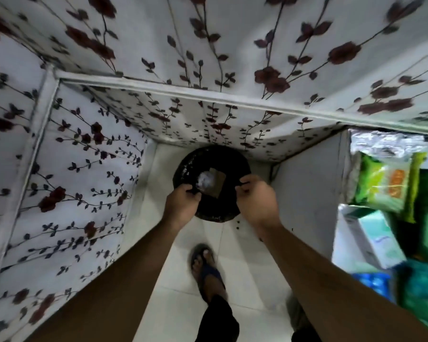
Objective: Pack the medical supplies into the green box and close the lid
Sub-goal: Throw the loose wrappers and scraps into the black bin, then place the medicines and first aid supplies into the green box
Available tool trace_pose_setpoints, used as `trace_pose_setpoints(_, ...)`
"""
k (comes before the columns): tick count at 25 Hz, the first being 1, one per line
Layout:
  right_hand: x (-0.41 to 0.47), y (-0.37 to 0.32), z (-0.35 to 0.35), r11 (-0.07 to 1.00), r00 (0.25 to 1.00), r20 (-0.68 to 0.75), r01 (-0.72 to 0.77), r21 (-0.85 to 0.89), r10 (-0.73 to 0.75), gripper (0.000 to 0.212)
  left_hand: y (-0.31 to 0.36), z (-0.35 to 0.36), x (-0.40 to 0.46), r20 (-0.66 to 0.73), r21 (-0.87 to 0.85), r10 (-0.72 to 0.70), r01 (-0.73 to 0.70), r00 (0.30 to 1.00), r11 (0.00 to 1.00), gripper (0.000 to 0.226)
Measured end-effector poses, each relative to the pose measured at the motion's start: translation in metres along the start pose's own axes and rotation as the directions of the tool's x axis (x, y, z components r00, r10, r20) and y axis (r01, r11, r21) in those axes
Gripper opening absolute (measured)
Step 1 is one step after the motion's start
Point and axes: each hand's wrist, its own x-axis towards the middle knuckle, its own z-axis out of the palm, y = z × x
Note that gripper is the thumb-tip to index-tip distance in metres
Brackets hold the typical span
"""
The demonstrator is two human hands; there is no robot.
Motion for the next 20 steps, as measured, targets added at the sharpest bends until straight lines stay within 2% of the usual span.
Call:
trace_pose_setpoints(2, -0.027, -0.009, -0.040, 0.999, 0.999, -0.033, 0.017, 0.038, -0.016, 0.027, 0.032, -0.006, -0.046, 0.017, -0.049, 0.017, -0.016, 1.000, 0.999, 0.044)
trace_pose_setpoints(5, -0.074, -0.026, -0.110, 0.989, 0.991, -0.083, 0.112, 0.092, -0.105, 0.025, 0.076, -0.001, -0.108, 0.011, -0.062, 0.051, -0.050, 0.999, 0.997, 0.014)
trace_pose_setpoints(6, -0.091, -0.026, -0.138, 0.980, 0.982, -0.089, 0.173, 0.094, -0.164, 0.024, 0.091, 0.007, -0.129, 0.012, -0.060, 0.083, -0.083, 0.996, 0.995, 0.011)
trace_pose_setpoints(9, -0.137, -0.007, -0.232, 0.941, 0.936, -0.133, 0.335, 0.054, -0.326, 0.021, 0.147, 0.050, -0.205, 0.036, -0.059, 0.209, -0.206, 0.977, 0.977, 0.015)
trace_pose_setpoints(11, -0.155, 0.023, -0.288, 0.933, 0.921, -0.203, 0.353, 0.066, -0.333, 0.018, 0.176, 0.082, -0.243, 0.053, -0.022, 0.273, -0.272, 0.960, 0.962, 0.016)
trace_pose_setpoints(13, -0.165, 0.059, -0.337, 0.946, 0.925, -0.278, 0.300, 0.122, -0.258, 0.018, 0.193, 0.105, -0.266, 0.056, 0.054, 0.339, -0.342, 0.939, 0.938, 0.032)
trace_pose_setpoints(15, -0.163, 0.106, -0.374, 0.968, 0.907, -0.373, 0.238, 0.078, -0.193, 0.016, 0.203, 0.125, -0.276, 0.065, 0.170, 0.370, -0.376, 0.927, 0.911, 0.052)
trace_pose_setpoints(17, -0.153, 0.153, -0.391, 0.996, 0.899, -0.430, 0.082, -0.026, -0.085, 0.015, 0.202, 0.141, -0.277, 0.108, 0.325, 0.364, -0.379, 0.925, 0.866, 0.072)
trace_pose_setpoints(20, -0.134, 0.206, -0.389, 0.984, 0.915, -0.387, -0.159, -0.079, 0.117, 0.026, 0.191, 0.156, -0.272, 0.118, 0.429, 0.376, -0.389, 0.919, 0.815, 0.089)
